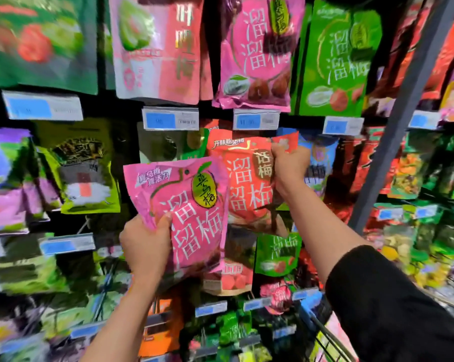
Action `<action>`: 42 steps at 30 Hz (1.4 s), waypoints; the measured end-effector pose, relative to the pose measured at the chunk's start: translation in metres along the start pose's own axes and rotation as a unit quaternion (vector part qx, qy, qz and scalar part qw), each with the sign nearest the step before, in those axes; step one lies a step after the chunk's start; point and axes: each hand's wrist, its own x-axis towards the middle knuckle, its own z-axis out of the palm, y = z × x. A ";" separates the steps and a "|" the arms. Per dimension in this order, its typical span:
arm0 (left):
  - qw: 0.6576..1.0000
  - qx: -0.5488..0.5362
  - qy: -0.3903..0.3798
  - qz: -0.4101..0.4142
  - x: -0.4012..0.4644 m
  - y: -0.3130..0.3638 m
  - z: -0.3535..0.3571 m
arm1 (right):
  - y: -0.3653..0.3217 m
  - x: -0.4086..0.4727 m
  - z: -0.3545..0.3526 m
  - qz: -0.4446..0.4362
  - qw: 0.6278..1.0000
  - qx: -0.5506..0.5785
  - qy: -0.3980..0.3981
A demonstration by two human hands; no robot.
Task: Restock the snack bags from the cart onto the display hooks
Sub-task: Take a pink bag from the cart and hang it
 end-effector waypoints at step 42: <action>0.960 -0.167 -0.196 -0.112 -0.031 0.029 0.082 | 0.017 0.000 -0.069 0.097 0.912 0.113 -0.383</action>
